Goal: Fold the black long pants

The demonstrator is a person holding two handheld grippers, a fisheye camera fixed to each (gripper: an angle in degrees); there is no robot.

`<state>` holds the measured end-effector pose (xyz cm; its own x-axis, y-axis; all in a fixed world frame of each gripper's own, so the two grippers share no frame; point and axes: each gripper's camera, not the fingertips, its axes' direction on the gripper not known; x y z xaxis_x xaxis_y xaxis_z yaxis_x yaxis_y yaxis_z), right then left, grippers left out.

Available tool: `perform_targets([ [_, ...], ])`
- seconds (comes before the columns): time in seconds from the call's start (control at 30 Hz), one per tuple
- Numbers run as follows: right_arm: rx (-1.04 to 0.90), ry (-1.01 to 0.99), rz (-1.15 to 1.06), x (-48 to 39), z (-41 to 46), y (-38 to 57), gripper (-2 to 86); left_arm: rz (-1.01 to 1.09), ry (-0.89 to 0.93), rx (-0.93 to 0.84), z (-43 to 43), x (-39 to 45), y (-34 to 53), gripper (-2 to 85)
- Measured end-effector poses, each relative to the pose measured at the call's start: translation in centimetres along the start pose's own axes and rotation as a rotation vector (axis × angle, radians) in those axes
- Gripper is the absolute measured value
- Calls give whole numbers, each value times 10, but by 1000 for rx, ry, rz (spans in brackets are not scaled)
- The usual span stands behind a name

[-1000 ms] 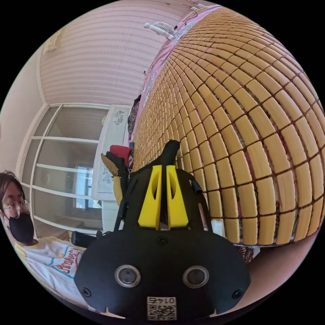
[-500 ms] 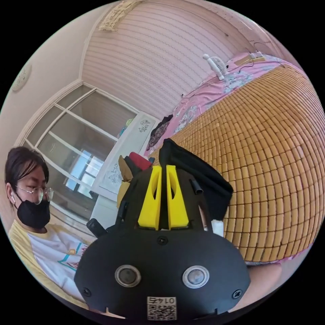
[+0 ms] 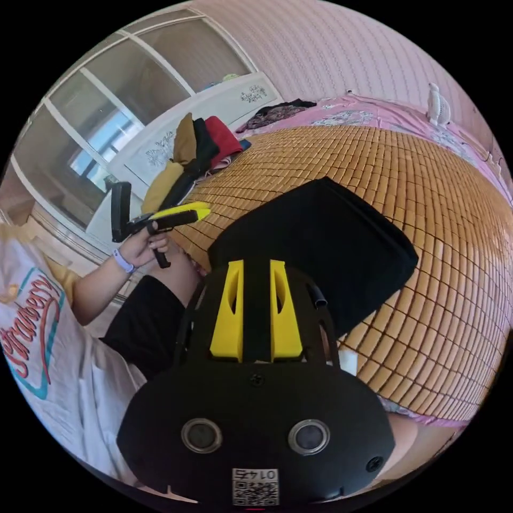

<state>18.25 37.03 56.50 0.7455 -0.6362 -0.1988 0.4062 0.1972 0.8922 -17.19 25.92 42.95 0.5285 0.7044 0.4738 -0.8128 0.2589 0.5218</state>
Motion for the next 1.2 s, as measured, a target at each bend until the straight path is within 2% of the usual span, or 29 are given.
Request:
perform_targets([
  [0.03, 52, 122, 70, 2, -5, 11, 95, 12, 13, -16, 17, 0, -14, 140],
  [0.1, 149, 217, 209, 17, -14, 27, 117, 27, 59, -42, 45, -4, -33, 166],
  [0.23, 236, 162, 487, 57, -11, 60, 159, 39, 128, -237, 104, -14, -63, 183],
  [0.33, 201, 79, 541, 65, 9, 71, 139, 22, 185, -236, 109, -19, -66, 177],
  [0.37, 240, 84, 538, 63, 8, 74, 127, -14, 202, -234, 108, -23, -66, 172],
  [0.53, 168, -34, 516, 56, 20, 77, 75, -30, 192, -345, 106, -24, -71, 130],
  [0.63, 123, -139, 539, 60, 22, 76, 45, -100, 302, -430, 106, -34, -70, 73],
  [0.83, 151, -157, 412, 28, -16, 69, 26, -58, 275, -326, 78, -15, -51, 48],
  [1.0, 214, -55, 303, 19, -85, 76, 21, 12, 374, -210, 66, 39, -49, 47],
  [1.2, 295, 95, 281, 54, -198, 114, 23, 103, 539, -118, 80, 134, -72, 47],
])
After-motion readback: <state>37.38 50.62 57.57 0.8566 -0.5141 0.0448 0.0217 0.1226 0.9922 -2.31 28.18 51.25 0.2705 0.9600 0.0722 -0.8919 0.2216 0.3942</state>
